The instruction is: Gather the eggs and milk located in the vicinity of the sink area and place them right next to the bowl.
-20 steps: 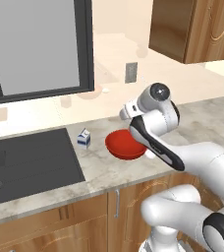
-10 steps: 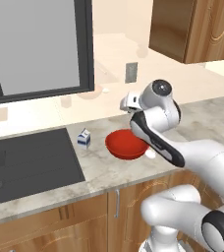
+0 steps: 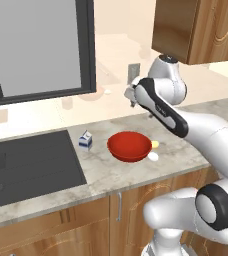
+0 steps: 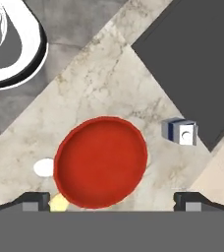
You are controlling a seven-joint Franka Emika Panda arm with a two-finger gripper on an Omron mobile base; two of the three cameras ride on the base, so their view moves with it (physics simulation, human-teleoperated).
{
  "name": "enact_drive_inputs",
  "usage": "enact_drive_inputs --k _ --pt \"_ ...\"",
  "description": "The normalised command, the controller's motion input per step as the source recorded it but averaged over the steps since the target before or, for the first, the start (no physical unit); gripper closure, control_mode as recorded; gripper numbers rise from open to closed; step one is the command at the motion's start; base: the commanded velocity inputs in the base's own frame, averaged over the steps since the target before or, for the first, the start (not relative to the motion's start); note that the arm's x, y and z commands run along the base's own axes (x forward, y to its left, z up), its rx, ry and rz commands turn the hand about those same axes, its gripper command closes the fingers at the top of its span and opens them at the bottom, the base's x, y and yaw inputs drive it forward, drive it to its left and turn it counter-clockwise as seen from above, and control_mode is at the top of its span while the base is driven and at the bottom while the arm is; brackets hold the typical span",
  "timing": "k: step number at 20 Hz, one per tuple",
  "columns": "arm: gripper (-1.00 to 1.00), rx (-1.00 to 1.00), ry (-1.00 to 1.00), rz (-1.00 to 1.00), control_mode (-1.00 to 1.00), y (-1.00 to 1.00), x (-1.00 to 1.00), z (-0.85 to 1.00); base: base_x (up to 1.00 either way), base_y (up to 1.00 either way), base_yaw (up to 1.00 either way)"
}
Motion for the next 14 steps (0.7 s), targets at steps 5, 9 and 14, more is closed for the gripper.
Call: enact_drive_inputs --k 5,9,14 --pt "-1.00 0.17 0.14 -0.23 -1.00 0.15 -0.03 -0.03 0.00 0.00 0.00" --pt "-1.00 0.10 0.00 -0.13 -1.00 0.25 -0.01 -0.20 0.00 0.00 0.00" --pt "-1.00 0.03 -0.05 -0.01 -1.00 0.14 -0.06 -0.27 0.00 0.00 0.00"
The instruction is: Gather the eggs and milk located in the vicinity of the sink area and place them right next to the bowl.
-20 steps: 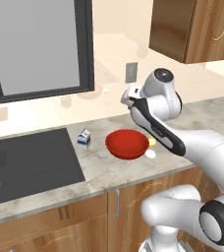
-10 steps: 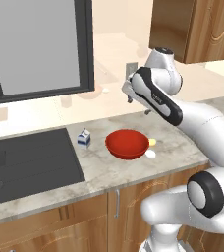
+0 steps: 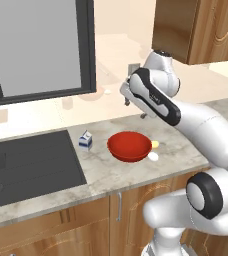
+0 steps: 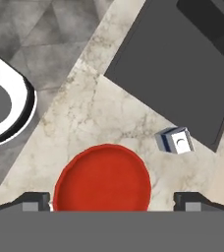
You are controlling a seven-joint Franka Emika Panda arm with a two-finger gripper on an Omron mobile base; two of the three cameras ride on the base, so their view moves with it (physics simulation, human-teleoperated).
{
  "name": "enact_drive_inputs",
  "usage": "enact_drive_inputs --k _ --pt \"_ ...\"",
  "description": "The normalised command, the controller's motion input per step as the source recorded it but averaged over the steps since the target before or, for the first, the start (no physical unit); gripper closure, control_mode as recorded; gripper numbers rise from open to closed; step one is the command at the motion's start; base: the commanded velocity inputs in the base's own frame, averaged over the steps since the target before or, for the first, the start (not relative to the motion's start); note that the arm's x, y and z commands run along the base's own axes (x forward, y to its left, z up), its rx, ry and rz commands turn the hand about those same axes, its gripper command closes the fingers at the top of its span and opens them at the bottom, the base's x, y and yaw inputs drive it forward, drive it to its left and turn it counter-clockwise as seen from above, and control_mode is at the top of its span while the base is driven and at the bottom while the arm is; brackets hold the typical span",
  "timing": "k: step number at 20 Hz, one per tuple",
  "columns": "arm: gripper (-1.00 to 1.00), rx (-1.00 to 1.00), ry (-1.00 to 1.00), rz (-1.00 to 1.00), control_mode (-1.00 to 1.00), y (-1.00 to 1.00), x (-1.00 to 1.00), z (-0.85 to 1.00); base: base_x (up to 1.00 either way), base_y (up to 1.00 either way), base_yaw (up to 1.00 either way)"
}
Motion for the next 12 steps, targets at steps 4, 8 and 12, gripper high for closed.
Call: enact_drive_inputs --k 4,8,12 --pt "-1.00 0.01 -0.06 0.01 -1.00 0.11 0.00 -0.30 0.00 0.00 0.00" --pt "-1.00 0.00 -0.01 0.02 -1.00 0.18 0.12 -0.07 0.00 0.00 0.00" --pt "-1.00 0.00 0.00 0.01 -1.00 0.30 0.17 0.00 0.00 0.00 0.00"
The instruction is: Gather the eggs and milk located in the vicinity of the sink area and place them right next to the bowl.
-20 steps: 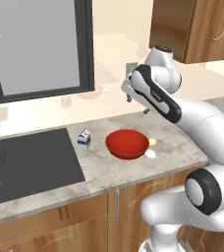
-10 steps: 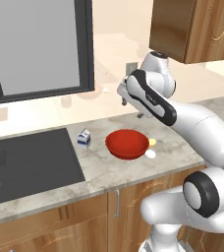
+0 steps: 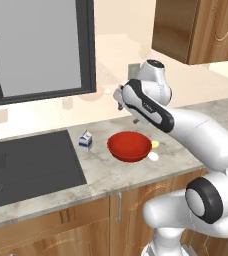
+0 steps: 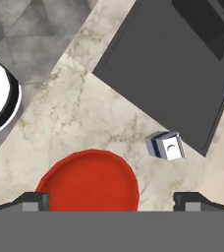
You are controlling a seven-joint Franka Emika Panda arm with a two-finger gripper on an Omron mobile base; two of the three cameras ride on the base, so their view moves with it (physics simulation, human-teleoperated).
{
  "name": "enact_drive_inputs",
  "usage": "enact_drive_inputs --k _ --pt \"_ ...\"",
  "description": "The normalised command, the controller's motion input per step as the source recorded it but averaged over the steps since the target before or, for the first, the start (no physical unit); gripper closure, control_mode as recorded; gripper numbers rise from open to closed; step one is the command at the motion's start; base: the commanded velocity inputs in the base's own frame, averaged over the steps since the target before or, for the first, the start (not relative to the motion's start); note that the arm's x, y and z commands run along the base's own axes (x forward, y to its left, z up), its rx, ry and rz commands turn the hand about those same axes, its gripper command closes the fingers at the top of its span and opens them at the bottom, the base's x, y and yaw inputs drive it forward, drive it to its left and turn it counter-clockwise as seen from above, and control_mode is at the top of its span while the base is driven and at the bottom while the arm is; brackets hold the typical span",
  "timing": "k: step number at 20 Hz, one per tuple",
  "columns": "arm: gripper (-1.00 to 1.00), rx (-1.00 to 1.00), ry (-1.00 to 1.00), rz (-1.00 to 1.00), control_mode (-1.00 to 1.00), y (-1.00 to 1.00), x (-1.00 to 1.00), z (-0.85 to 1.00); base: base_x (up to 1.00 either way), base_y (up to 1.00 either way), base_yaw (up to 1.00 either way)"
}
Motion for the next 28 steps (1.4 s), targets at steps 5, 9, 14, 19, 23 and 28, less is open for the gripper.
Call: enact_drive_inputs --k 5,9,14,19,23,28 --pt "-1.00 -0.02 0.00 0.00 -1.00 0.42 0.19 -0.01 0.00 0.00 0.00" --pt "-1.00 -0.05 -0.05 0.01 -1.00 0.28 0.22 -0.13 0.00 0.00 0.00" --pt "-1.00 -0.05 -0.12 0.02 -1.00 0.08 0.15 -0.20 0.00 0.00 0.00" --pt "-1.00 -0.03 -0.18 0.02 -1.00 0.00 0.11 -0.23 0.00 0.00 0.00" --pt "-1.00 -0.01 -0.18 0.03 -1.00 0.00 0.04 -0.24 0.00 0.00 0.00" --pt "-1.00 0.00 -0.04 0.05 -1.00 0.10 0.13 -0.06 0.00 0.00 0.00"
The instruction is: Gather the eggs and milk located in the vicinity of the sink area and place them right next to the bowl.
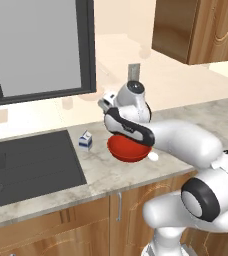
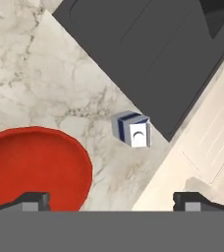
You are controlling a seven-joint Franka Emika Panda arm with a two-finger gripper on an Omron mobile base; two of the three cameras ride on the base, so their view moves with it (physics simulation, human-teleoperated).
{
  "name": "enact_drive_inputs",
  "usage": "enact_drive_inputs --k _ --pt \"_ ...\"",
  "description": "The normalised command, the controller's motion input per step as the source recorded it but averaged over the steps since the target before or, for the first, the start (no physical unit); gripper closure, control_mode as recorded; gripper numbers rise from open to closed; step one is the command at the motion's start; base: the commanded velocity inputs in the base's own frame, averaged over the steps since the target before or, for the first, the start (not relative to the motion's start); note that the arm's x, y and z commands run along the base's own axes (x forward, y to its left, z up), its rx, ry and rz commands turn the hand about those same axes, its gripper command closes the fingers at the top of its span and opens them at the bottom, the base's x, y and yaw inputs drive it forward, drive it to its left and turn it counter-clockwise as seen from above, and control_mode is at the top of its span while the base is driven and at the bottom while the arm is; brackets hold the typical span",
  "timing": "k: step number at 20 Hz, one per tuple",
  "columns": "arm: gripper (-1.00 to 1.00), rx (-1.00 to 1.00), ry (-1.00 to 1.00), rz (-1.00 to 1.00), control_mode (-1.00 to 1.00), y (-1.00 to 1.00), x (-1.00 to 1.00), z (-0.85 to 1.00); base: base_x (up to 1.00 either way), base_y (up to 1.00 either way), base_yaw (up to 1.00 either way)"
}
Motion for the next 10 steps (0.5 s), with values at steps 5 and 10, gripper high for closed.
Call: enact_drive_inputs --k 5,10 --pt "-1.00 0.00 0.08 0.08 -1.00 0.31 0.37 0.00 0.00 0.00 0.00" --pt "-1.00 -0.06 0.13 0.04 -1.00 0.36 0.34 0.00 0.00 0.00 0.00"
